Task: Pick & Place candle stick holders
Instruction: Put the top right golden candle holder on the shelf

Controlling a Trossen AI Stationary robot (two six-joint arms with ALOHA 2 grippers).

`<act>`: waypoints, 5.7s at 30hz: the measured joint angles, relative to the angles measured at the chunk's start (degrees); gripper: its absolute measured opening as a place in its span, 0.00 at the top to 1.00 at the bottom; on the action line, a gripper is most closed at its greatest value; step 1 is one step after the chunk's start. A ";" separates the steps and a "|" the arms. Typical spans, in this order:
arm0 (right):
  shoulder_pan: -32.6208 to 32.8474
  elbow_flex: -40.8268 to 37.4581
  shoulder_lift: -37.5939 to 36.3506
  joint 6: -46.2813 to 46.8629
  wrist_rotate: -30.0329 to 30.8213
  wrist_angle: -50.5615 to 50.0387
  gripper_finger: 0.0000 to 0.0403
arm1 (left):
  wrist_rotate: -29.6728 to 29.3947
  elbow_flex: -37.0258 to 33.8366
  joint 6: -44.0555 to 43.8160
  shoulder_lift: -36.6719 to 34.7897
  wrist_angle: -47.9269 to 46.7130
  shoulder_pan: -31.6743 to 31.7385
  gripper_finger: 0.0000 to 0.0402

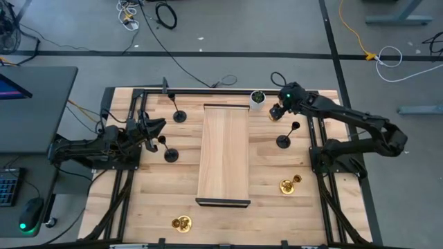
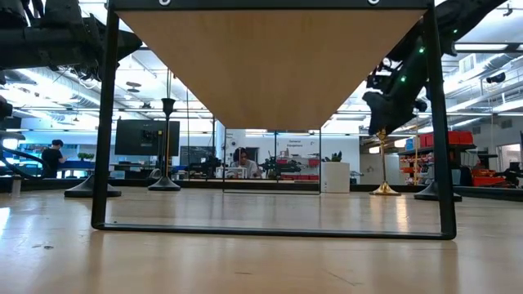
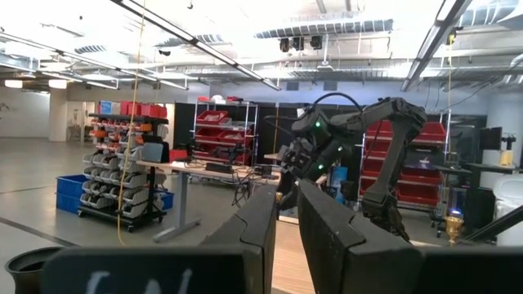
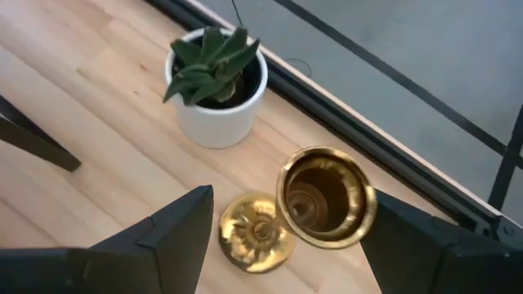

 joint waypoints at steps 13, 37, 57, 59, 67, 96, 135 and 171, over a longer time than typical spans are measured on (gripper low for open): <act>-1.64 -0.02 2.87 -0.79 2.44 1.84 0.33 | 0.00 -0.01 0.01 0.02 -0.02 -0.01 0.86; -1.60 -0.02 2.85 -0.80 1.38 2.45 0.78 | 0.00 -0.02 0.02 0.00 -0.02 -0.01 0.86; 0.46 7.51 -9.31 2.41 -2.87 -1.56 0.78 | 0.00 0.00 0.02 0.00 -0.02 -0.01 0.86; 1.95 10.67 -10.19 2.88 -2.88 -3.80 0.78 | 0.00 0.00 0.02 0.02 -0.03 0.00 0.86; 14.09 22.74 -9.20 5.97 -3.32 -8.03 0.78 | 0.00 0.00 0.02 0.00 -0.02 0.01 0.86; 26.49 45.79 23.10 1.21 -7.99 -2.44 0.78 | 0.00 0.00 0.02 0.02 -0.01 0.01 0.86; 24.84 42.32 25.25 1.43 -9.26 0.91 0.78 | -0.02 0.00 0.05 0.02 0.00 0.01 0.86; 24.89 42.32 25.43 2.26 -12.21 0.99 0.76 | -0.03 0.00 0.09 0.01 0.00 0.01 0.86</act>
